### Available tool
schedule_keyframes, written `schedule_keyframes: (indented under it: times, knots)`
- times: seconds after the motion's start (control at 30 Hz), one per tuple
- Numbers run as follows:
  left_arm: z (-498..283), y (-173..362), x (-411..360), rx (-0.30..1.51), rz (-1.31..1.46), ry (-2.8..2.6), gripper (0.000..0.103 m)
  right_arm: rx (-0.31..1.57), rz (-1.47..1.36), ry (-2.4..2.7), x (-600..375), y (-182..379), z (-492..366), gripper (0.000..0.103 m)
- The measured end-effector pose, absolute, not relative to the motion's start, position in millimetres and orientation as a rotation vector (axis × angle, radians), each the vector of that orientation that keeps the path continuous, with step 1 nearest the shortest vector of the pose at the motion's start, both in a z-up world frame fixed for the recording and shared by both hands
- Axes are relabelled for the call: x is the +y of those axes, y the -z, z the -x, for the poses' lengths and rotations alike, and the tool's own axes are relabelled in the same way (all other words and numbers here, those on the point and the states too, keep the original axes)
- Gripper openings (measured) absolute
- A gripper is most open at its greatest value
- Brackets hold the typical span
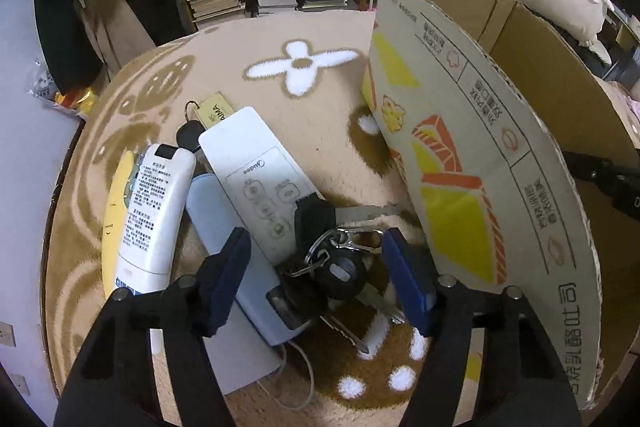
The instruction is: Organize rigid objects
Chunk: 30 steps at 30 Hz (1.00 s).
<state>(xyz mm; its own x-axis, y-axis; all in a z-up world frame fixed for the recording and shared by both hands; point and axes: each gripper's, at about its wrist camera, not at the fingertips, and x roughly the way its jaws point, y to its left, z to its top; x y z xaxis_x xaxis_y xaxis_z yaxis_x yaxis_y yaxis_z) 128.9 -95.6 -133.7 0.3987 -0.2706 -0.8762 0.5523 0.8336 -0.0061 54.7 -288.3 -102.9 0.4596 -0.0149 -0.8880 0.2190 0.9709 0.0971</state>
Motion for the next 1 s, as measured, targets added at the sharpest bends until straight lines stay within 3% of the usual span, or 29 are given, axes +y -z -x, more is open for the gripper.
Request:
schedule_keyframes:
  times: [0.07,0.17,0.7,0.8,0.87,1.0]
  knots:
    - [-129.3,136.0,-95.7,1.078,-0.275,0.566,0.038,1.086,-0.208,0.145,-287.6,102.9,-55.2,0.013]
    - [-125.5,143.2,-98.1,1.093,-0.3,0.576,0.033,1.086,-0.207,0.145,-288.5,102.9,-54.8,0.013]
    - [-127.2,164.1,-110.6,1.129,-0.27,0.512,0.035,1.086,-0.211,0.144,-286.9,104.0,-55.0,0.013]
    - [-133.2,163.1,-105.3,1.134,-0.229,0.506,0.03,1.085,-0.21,0.144,-284.8,105.2,-54.8,0.013]
    - [-137.5,159.0,-99.2,1.138,-0.176,0.502,0.014,1.085,-0.211,0.144,-284.7,105.4,-54.9,0.013]
    - [-138.2,155.0,-93.8,1.132,-0.164,0.531,0.013,1.084,-0.214,0.142,-284.1,105.8,-54.0,0.013]
